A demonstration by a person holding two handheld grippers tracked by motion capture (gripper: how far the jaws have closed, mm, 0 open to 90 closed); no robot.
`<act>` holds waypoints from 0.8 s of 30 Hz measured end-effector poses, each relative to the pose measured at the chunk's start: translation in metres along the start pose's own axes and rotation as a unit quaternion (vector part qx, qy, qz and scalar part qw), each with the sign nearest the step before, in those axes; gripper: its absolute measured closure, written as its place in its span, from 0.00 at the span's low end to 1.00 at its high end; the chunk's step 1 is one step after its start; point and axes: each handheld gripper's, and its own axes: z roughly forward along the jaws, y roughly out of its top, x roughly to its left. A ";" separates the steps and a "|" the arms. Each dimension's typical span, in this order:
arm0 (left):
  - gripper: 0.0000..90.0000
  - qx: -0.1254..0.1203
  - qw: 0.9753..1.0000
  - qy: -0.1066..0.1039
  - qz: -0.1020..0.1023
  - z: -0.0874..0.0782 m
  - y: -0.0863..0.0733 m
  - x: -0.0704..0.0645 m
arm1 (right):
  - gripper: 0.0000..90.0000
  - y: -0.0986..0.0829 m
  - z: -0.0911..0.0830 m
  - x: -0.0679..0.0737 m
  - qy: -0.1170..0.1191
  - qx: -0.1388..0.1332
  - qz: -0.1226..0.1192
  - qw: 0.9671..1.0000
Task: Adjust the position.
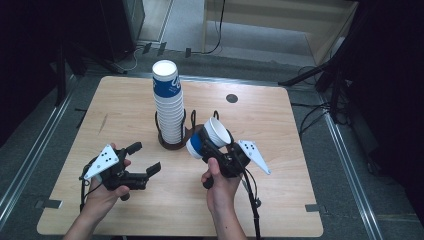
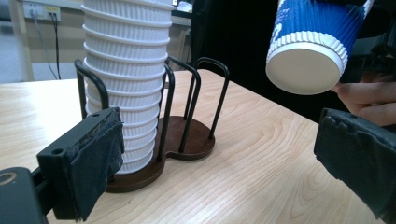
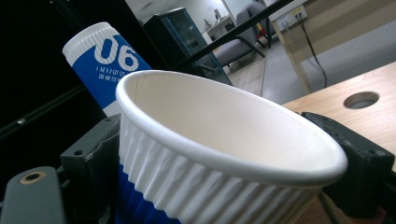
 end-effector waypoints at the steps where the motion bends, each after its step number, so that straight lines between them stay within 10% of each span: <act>1: 0.02 0.000 1.000 0.001 -0.001 -0.001 0.000 0.001 | 0.13 0.001 0.000 0.000 -0.003 -0.002 -0.004 1.000; 24: 0.03 0.002 0.999 0.041 -0.017 -0.014 -0.009 0.026 | 0.13 0.010 -0.005 -0.011 -0.005 -0.024 -0.091 0.996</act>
